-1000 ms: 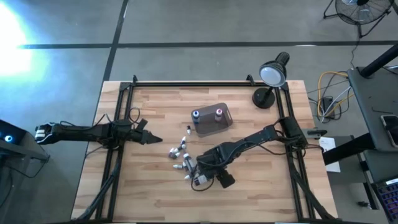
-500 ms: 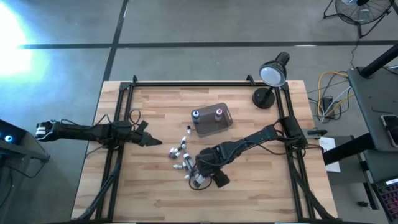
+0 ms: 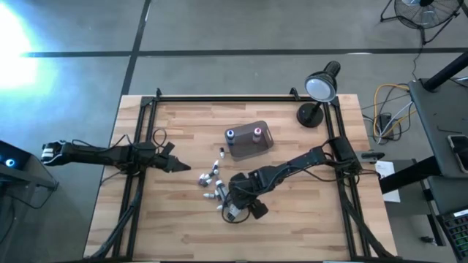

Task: Pick & Place food coloring
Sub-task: Put the big black food coloring bottle into the black bin

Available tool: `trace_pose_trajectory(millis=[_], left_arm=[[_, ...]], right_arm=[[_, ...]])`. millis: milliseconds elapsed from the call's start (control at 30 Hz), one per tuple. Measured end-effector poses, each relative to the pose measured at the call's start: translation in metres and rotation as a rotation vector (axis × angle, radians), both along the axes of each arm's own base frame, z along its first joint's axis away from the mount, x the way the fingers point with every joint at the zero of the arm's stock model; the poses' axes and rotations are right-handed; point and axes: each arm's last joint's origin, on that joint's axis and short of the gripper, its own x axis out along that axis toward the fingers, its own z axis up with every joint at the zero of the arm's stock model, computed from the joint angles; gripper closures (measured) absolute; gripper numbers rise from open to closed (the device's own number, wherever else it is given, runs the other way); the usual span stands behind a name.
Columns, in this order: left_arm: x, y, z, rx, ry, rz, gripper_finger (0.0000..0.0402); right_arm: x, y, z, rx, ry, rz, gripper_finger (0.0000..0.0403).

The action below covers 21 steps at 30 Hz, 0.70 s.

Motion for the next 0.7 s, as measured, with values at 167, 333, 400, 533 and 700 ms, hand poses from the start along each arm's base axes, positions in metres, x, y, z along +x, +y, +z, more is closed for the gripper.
trace_pose_trajectory(millis=[167,333,400,533,700], left_arm=[[0.0001,0.0,-0.0004,-0.005,0.005,0.002,0.025],[0.0001,0.0009,-0.0007,0.006,0.007,0.031,0.025],[0.0001,0.0011,-0.0007,0.001,0.009,0.043,0.025],[0.0001,0.0012,-0.0008,-0.011,0.011,0.051,0.025],[0.0001,0.0012,-0.0008,-0.013,0.01,0.052,0.025]], right_arm=[[-0.0009,-0.001,-0.0016,0.004,0.004,0.018,0.0184],[0.0004,0.0,-0.0014,0.025,-0.011,0.036,0.0191],[0.0011,-0.0001,-0.0011,0.023,-0.022,0.051,0.0202],[0.0016,-0.0026,-0.0011,0.014,-0.026,0.07,0.0235],[0.0002,-0.0071,-0.0045,0.008,-0.016,0.072,0.0263]])
